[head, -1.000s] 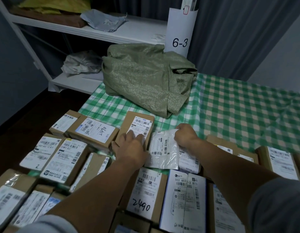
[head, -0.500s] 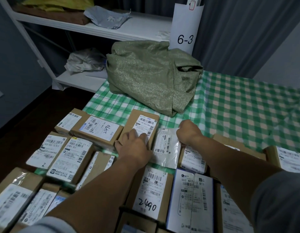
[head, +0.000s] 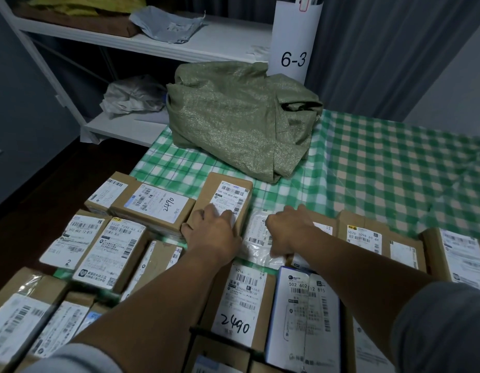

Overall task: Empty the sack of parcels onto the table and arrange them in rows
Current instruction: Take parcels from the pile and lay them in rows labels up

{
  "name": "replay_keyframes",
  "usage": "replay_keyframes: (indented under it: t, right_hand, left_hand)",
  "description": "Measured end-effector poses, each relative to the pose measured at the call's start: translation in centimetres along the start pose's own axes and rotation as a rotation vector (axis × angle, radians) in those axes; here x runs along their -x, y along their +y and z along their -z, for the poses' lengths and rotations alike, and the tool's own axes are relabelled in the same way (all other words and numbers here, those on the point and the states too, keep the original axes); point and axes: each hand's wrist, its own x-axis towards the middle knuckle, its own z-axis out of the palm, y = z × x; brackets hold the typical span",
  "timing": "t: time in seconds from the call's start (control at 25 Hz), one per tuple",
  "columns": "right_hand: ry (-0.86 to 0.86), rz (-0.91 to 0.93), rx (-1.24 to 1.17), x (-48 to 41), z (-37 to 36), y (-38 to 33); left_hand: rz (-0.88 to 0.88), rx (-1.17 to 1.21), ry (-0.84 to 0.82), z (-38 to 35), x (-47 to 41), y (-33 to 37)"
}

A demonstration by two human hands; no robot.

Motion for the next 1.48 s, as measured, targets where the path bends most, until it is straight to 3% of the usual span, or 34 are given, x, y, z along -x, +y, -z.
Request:
replay_keyframes:
  t: [0.36, 0.72, 1.24, 1.48]
  right_hand:
    - [-0.016, 0.112, -0.083, 0.3, -1.7, -1.1]
    - [0.050, 0.003, -0.300, 4.8, 1.2, -1.7]
    - [0.089, -0.108, -0.409, 20.8, 8.6, -6.1]
    - [0.148, -0.159, -0.443, 28.8, 11.0, -5.6]
  left_hand:
    - [-0.018, -0.007, -0.005, -0.4, 0.1, -0.4]
    - [-0.047, 0.045, 0.014, 2.1, 2.6, 0.9]
    - [-0.136, 0.131, 0.057, 11.7, 15.2, 1.0]
    - [-0.185, 0.326, 0.142, 15.7, 22.3, 1.3]
